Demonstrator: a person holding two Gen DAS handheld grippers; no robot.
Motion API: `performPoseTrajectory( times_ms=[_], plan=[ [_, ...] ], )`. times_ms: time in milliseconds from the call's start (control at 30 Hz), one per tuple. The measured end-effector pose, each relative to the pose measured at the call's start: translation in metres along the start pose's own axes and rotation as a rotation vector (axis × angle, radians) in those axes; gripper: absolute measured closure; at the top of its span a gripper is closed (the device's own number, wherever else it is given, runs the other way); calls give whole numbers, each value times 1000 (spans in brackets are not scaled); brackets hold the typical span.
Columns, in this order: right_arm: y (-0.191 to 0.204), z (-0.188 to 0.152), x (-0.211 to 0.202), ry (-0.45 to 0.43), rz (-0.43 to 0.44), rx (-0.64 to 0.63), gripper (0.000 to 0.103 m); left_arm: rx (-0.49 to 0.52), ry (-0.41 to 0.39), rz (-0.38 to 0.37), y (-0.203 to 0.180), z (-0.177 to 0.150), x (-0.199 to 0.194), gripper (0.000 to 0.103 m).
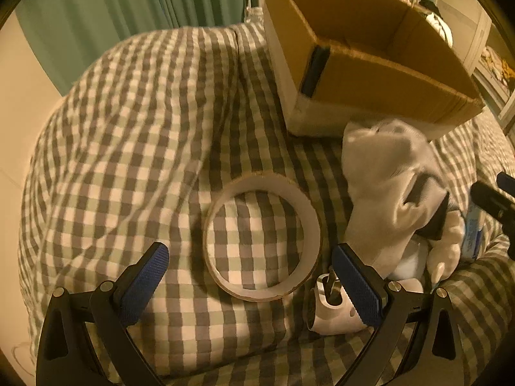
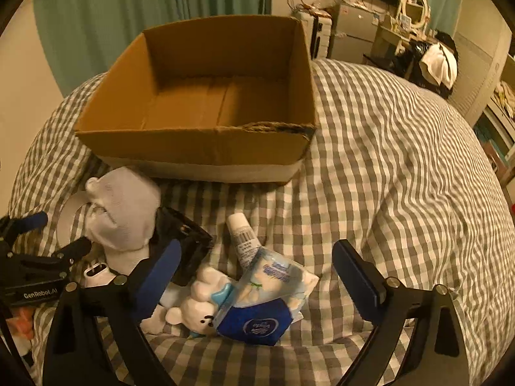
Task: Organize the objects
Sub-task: 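Grasp the tape roll with the left tool while the right tool grasps the tissue pack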
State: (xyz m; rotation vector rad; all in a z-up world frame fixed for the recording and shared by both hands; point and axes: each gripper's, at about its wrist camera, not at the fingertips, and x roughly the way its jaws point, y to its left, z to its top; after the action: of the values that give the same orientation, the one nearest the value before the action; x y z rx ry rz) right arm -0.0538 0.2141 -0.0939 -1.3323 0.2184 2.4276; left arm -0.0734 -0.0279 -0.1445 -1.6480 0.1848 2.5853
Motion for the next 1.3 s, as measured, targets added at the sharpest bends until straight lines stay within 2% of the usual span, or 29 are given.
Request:
performPoseTrajectory(
  times_ms=[133, 333, 567, 600, 700, 867, 900, 1033, 1300],
  plan=[
    [-6, 2, 13, 47, 5, 22, 13, 10, 24, -19, -3, 0, 10, 0],
    [-7, 2, 35, 115, 0, 29, 13, -9, 57, -49, 4, 0, 24, 0],
    [-26, -5, 52, 180, 8, 130, 13, -17, 82, -55, 11, 2, 39, 0],
    [-28, -7, 54, 191, 22, 143, 17, -11, 87, -51, 10, 3, 43, 0],
    [-32, -10, 61, 217, 54, 169, 41, 9, 102, -41, 8, 7, 49, 0],
    [-27, -10, 51, 163, 68, 157, 45, 20, 98, -56, 11, 10, 57, 0],
    [-26, -9, 50, 153, 67, 151, 46, 58, 96, -78, 13, 10, 58, 3],
    [-19, -10, 46, 128, 60, 125, 46, 46, 88, -105, 20, 11, 59, 21],
    [-10, -7, 32, 64, 53, 94, 47, 43, 32, -97, 31, 13, 43, 22]
  ],
)
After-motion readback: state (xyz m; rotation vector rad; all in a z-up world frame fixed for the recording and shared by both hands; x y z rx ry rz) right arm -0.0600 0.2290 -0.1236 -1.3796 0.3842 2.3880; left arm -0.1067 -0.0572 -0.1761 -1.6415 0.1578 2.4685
